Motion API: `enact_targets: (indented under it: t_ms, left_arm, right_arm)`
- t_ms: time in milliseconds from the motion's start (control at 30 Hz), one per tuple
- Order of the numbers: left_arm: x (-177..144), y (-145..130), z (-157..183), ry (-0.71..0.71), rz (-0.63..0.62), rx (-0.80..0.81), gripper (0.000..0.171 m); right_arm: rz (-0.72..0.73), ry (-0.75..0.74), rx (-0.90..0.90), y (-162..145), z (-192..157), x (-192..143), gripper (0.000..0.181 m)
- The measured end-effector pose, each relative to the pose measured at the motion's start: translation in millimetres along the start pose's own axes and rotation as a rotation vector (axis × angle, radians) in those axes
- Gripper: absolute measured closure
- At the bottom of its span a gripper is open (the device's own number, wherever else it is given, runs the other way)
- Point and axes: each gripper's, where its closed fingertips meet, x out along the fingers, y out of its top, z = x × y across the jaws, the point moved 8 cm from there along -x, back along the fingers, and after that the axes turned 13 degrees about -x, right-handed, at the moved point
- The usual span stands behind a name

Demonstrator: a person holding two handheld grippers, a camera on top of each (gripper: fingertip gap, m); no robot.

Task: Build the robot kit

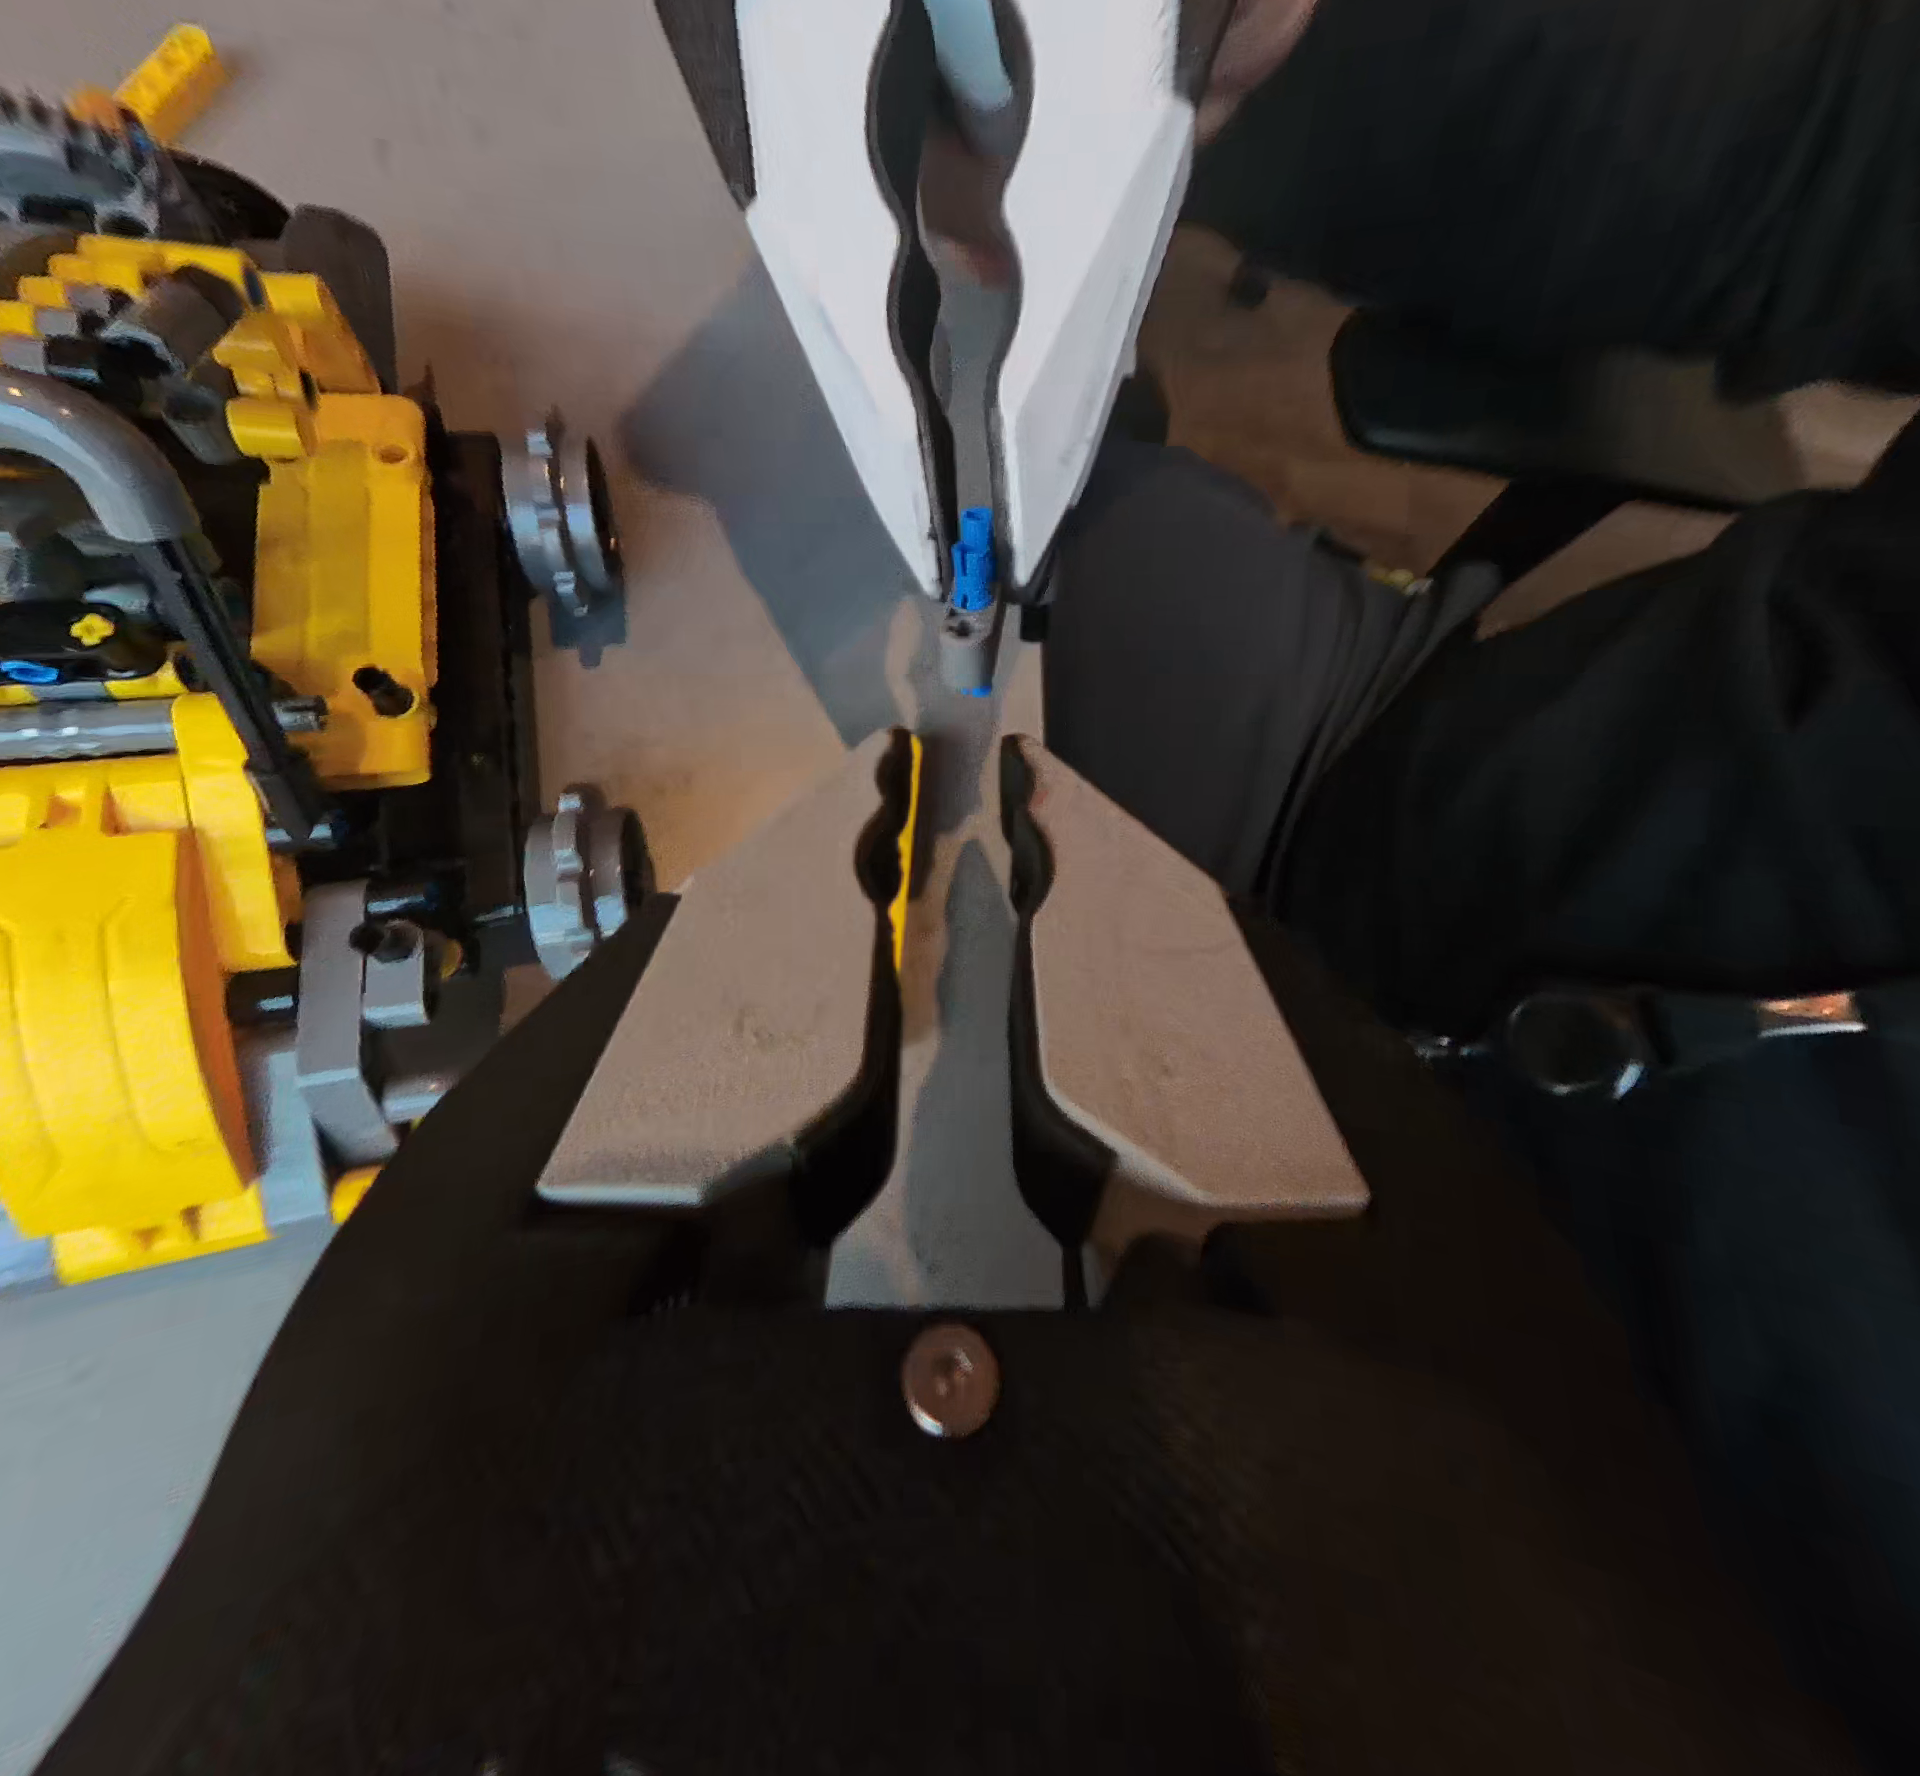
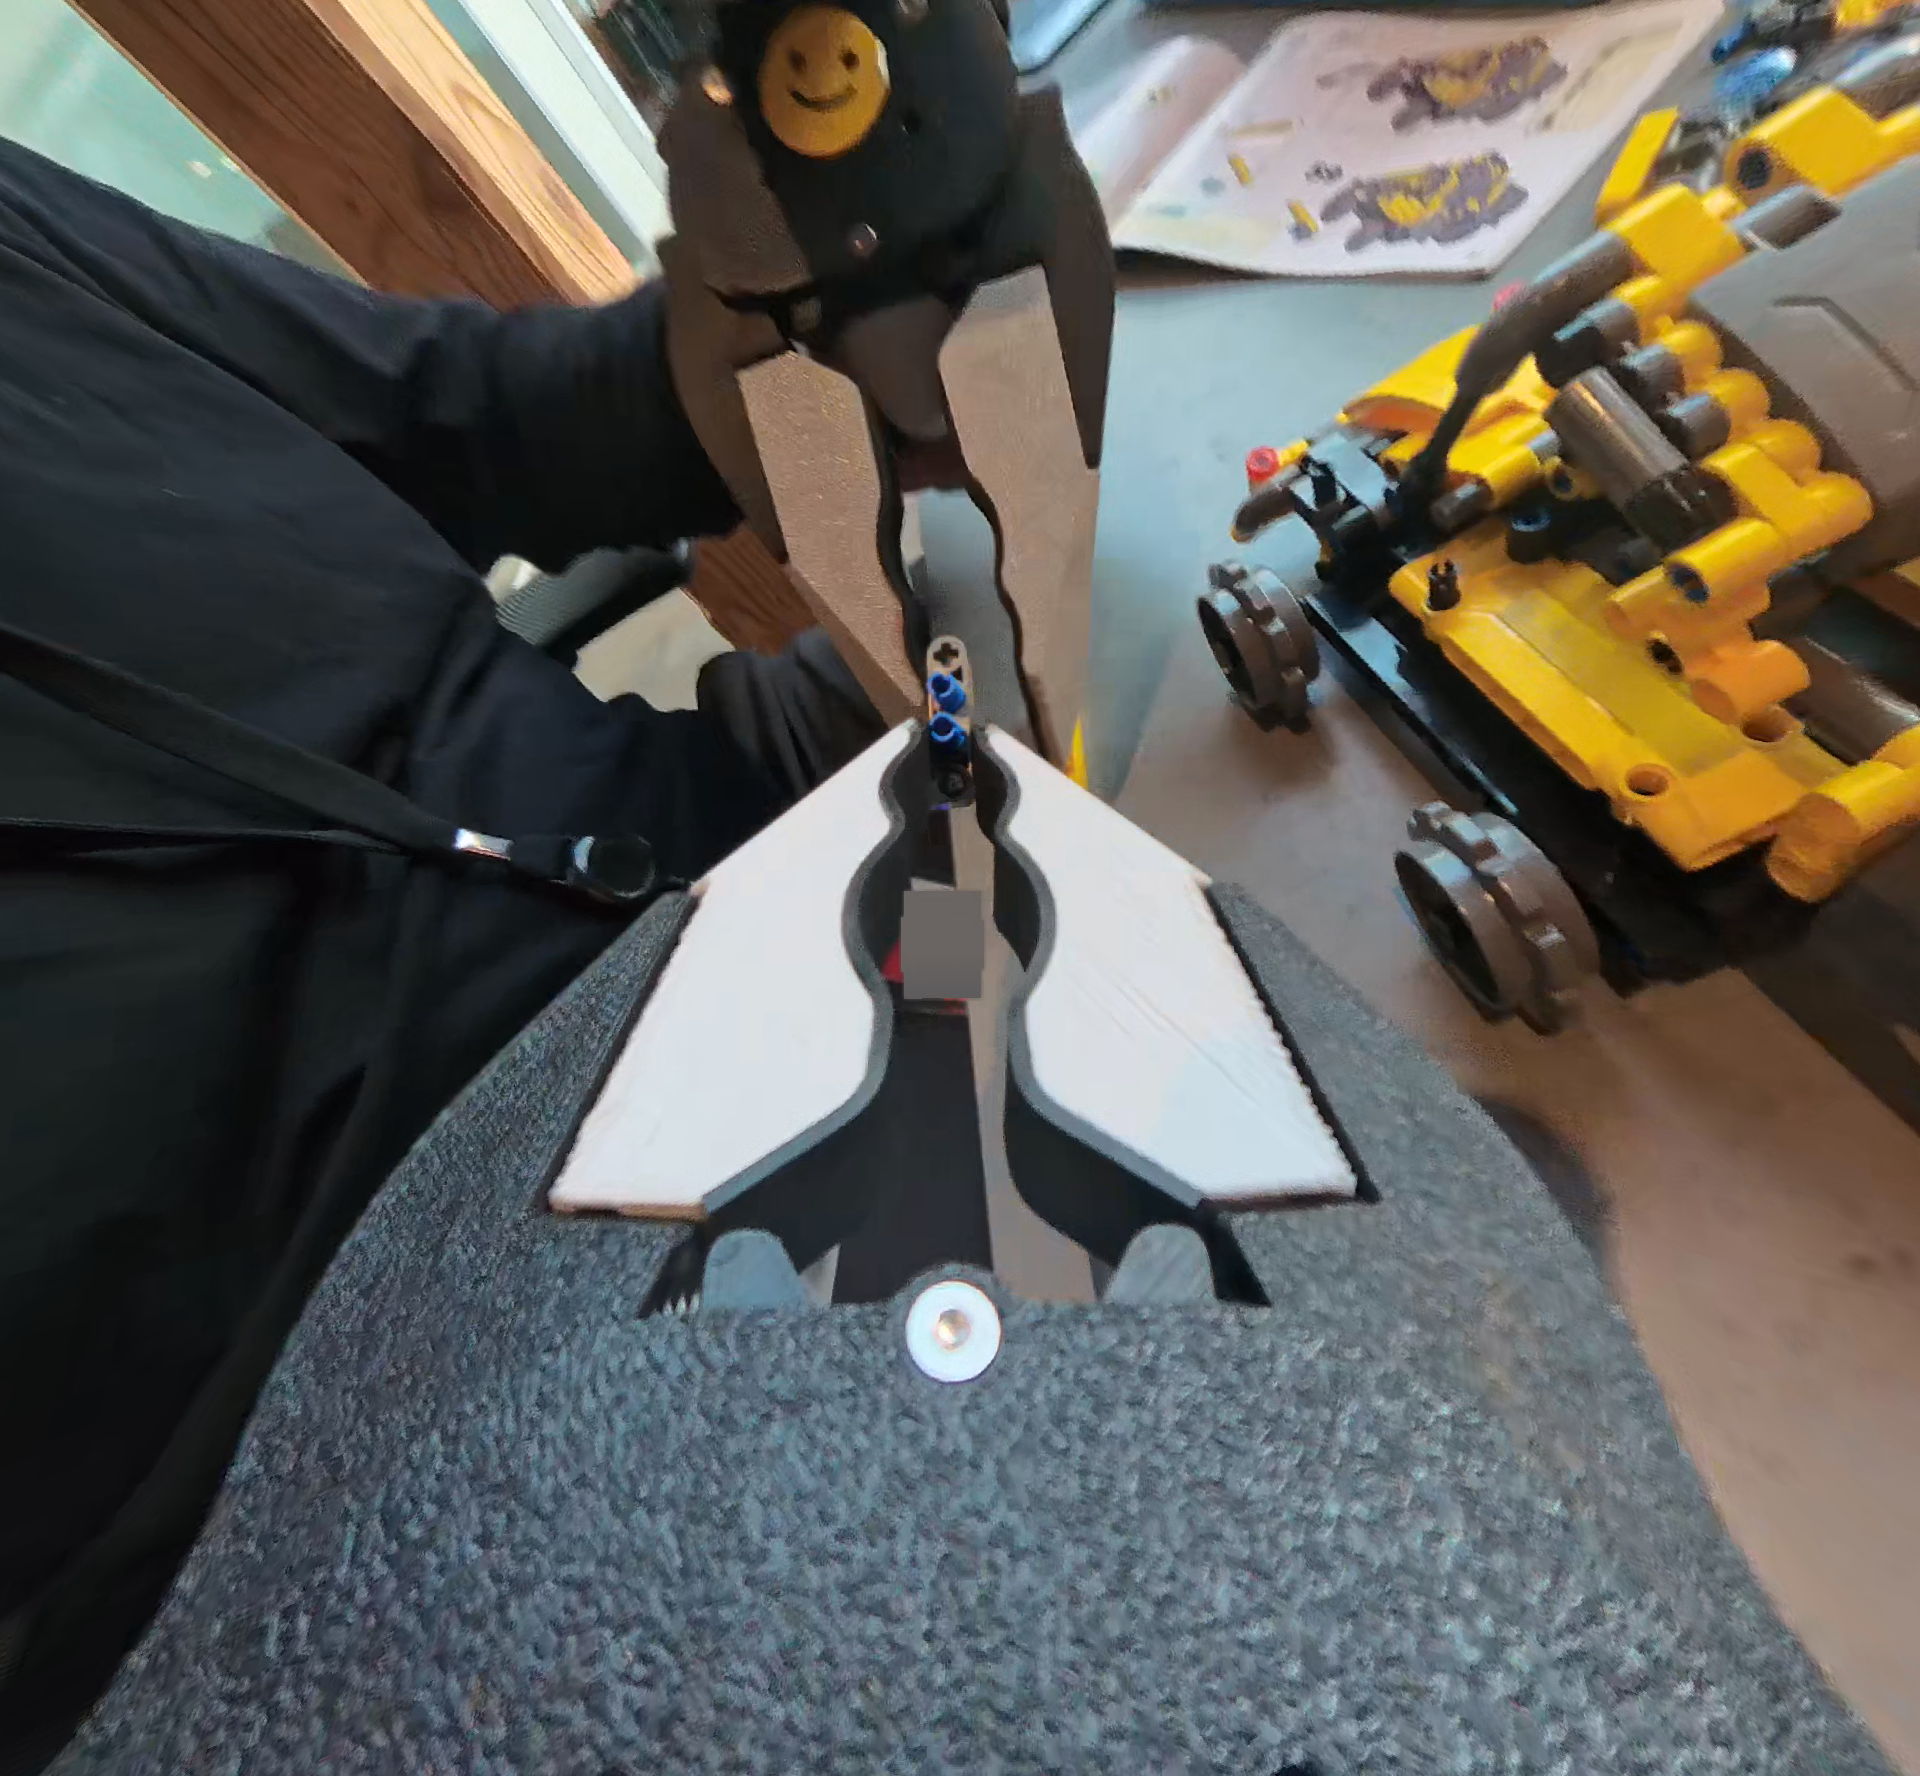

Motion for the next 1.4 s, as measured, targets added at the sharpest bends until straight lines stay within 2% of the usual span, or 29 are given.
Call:
enact_targets:
  t_ms: [67,133,433,567,633,767,933,1033,1100,1233,1400]
  left_arm:
    - [-3,2,5,-0.052,0.114,-0.006,0.163]
    - [-5,3,8,-0.078,0.177,-0.03,0.162]
    - [0,0,7,-0.074,0.147,-0.089,0.17]
    - [3,1,10,-0.066,0.109,-0.091,0.17]
    - [3,2,10,-0.047,0.095,-0.078,0.17]
    - [0,2,12,-0.01,0.113,-0.039,0.17]
    - [-9,1,19,0.125,0.216,0.092,0.167]
    - [-14,3,22,0.255,0.276,0.174,0.167]
    - [-15,5,25,0.268,0.304,0.181,0.168]
    - [-13,7,33,0.157,0.334,0.154,0.171]
    - [-19,10,52,-0.009,0.368,0.183,0.171]
  right_arm:
    - [0.041,0.007,-0.019,-1,-4,-3,0.174]
    - [0.044,-0.007,-0.031,-5,-5,-3,0.173]
    - [0.029,-0.043,-0.071,-9,-7,-1,0.174]
    - [0.003,-0.082,-0.117,-8,-8,2,0.166]
    - [-0.026,-0.062,-0.133,-10,-11,5,0.173]
    - [-0.009,-0.07,-0.139,-9,-12,5,0.174]
    - [0.096,-0.023,0.012,-8,-3,-3,0.173]
    - [0.155,0.013,0.102,-8,0,-6,0.173]
    - [0.181,0.04,0.119,-7,-2,-7,0.173]
    - [0.223,0.077,0.012,0,-11,-7,0.173]
    - [0.245,-0.003,-0.375,10,-38,-11,0.174]
